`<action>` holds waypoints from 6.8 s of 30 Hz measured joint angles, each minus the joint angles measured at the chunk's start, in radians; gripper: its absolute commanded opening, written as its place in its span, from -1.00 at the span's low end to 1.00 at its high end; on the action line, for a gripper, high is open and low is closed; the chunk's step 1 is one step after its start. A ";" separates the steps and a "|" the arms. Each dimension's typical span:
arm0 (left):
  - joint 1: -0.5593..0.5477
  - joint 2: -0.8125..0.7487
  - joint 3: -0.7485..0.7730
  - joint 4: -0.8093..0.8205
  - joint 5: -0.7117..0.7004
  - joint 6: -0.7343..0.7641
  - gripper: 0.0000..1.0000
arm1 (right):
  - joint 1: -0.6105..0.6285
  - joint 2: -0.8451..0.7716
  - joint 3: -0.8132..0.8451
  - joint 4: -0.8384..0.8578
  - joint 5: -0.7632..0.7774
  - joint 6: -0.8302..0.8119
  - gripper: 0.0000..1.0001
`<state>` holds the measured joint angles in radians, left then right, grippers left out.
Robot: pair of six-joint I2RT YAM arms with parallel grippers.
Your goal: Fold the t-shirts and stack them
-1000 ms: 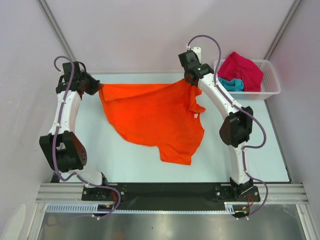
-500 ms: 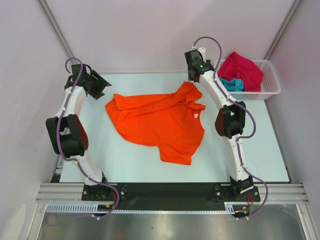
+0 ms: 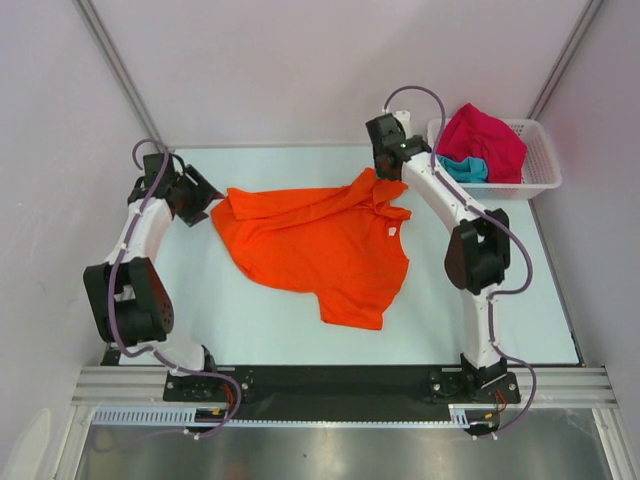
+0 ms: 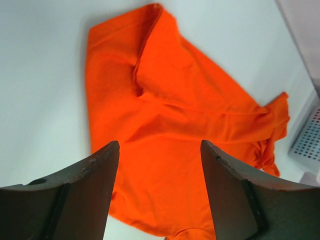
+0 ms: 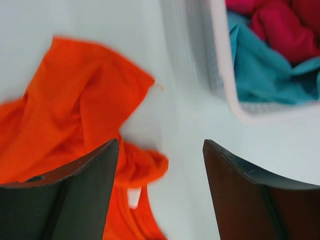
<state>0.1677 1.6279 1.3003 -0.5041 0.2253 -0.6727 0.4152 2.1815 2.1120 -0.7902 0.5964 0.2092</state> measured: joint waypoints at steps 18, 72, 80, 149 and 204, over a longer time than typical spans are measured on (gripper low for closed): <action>-0.011 -0.117 -0.463 0.031 -0.141 -0.030 0.36 | 0.308 -0.445 -0.568 0.025 -0.056 0.139 0.42; -0.069 -0.277 -0.428 0.053 -0.063 -0.082 -0.13 | 0.336 -0.512 -0.594 0.000 -0.058 0.157 0.32; -0.069 -0.165 -0.425 0.080 -0.054 -0.079 0.03 | 0.336 -0.522 -0.606 -0.002 -0.060 0.156 0.31; -0.086 -0.083 -0.426 0.229 -0.244 -0.192 -0.13 | 0.342 -0.484 -0.598 -0.013 -0.035 0.111 0.22; -0.147 -0.349 -0.285 0.063 -0.300 -0.091 -1.00 | 0.355 -0.503 -0.684 0.017 -0.094 0.114 0.23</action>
<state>0.0204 1.2785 1.0153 -0.4416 -0.0750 -0.7639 0.7704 1.6783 1.4277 -0.7734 0.5022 0.3229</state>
